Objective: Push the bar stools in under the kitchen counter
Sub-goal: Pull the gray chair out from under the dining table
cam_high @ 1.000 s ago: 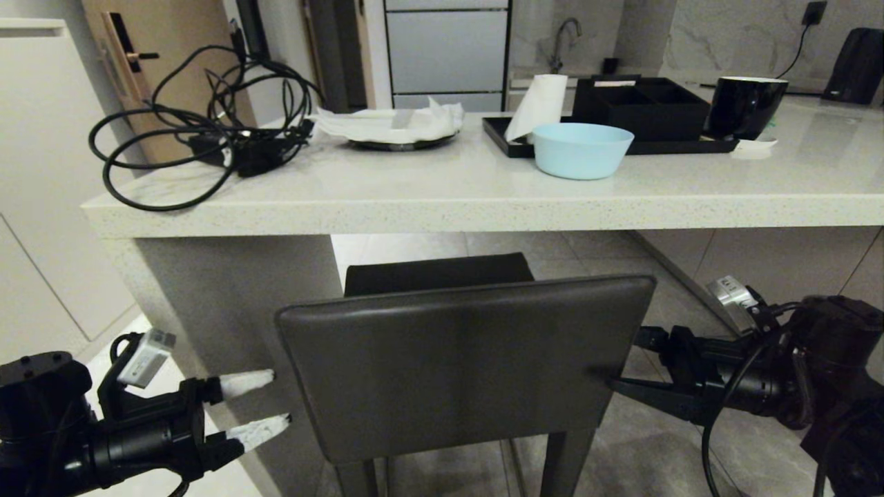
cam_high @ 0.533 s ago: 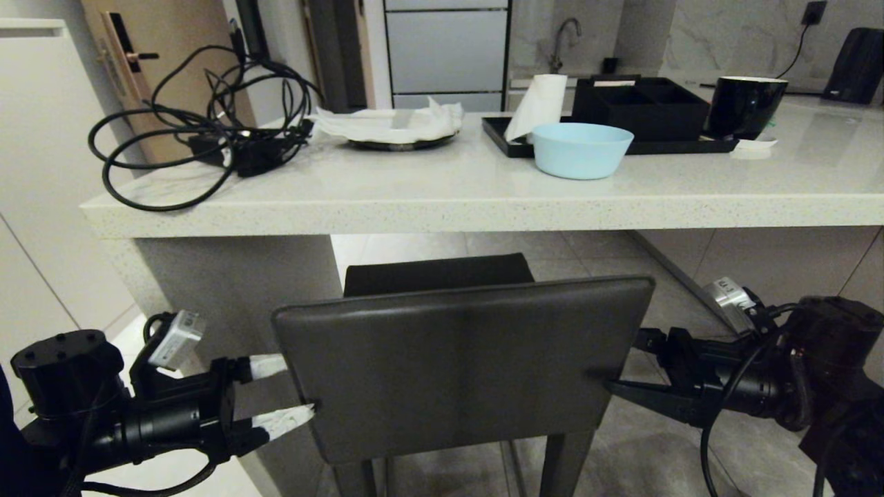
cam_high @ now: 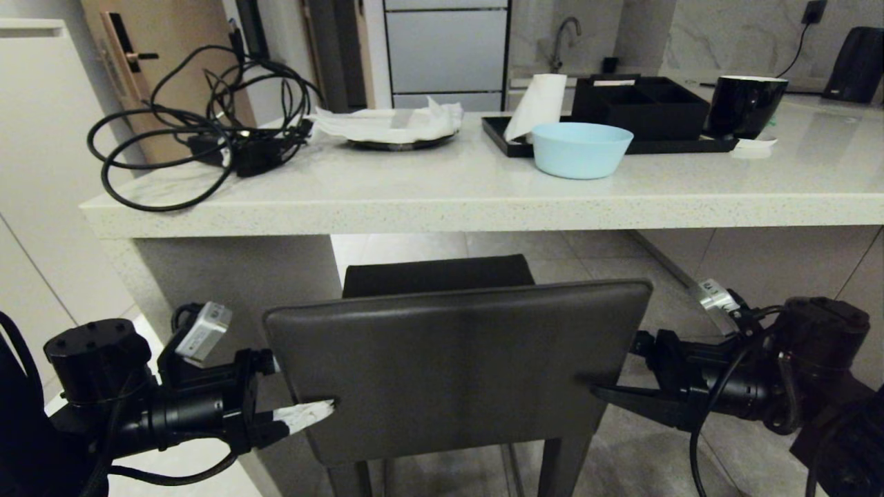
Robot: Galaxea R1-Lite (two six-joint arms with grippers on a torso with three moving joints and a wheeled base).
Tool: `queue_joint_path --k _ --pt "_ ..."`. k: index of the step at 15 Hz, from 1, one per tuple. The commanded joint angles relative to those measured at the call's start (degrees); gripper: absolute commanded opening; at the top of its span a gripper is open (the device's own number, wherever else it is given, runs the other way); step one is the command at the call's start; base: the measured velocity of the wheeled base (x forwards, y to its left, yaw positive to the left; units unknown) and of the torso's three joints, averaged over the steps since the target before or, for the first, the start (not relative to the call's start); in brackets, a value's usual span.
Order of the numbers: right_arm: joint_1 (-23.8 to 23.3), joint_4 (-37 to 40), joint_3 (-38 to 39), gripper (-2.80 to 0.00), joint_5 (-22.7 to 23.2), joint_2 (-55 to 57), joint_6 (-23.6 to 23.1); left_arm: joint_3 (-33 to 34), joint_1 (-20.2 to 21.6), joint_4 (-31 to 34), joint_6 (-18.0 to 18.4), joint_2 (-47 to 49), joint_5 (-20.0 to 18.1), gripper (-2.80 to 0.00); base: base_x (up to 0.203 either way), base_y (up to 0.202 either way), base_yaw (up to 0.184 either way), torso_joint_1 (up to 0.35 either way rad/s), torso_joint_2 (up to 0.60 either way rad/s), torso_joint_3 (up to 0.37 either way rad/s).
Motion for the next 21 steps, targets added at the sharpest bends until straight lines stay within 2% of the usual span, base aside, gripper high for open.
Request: queue_joint_path --k 1,3,5,8,14,18,21 --pt "3.7 -0.6 1.1 0.0 -0.9 -1.6 0.1 0.2 1.2 -0.5 -0.2 0.2 -0.3 0.0 0.0 0.0 0.0 0.0 0.0 0.0" --pt "5.7 -0.6 2.0 0.0 -1.9 -2.7 0.1 0.8 1.5 -0.5 -0.2 0.2 -0.2 0.0 0.0 0.0 0.0 0.0 0.0 0.0" --pt "5.4 -0.6 2.2 0.0 -2.3 -2.1 0.1 0.9 1.5 -0.5 0.1 0.0 0.1 0.0 0.0 0.0 0.0 0.0 0.0 0.0" --pt "5.4 -0.6 2.6 0.0 -2.3 -2.1 0.1 1.5 1.1 -0.5 1.1 0.2 4.2 0.0 0.0 0.0 0.0 0.0 0.0 0.0" --pt "5.5 -0.6 3.0 0.0 -3.1 -2.2 0.1 2.4 0.3 -0.5 1.9 0.7 4.6 0.0 0.0 0.0 0.0 0.0 0.0 0.0" --pt "5.6 -0.6 3.0 0.0 -3.4 -2.2 0.1 3.3 -0.4 -0.5 2.0 0.5 6.6 0.0 -0.153 0.0 0.0 0.002 0.0 0.001" --pt "5.6 -0.6 3.0 0.0 -3.5 -2.2 0.1 3.3 -0.5 -0.5 1.9 0.1 6.6 0.0 -0.195 0.0 -0.001 -0.001 0.0 0.005"
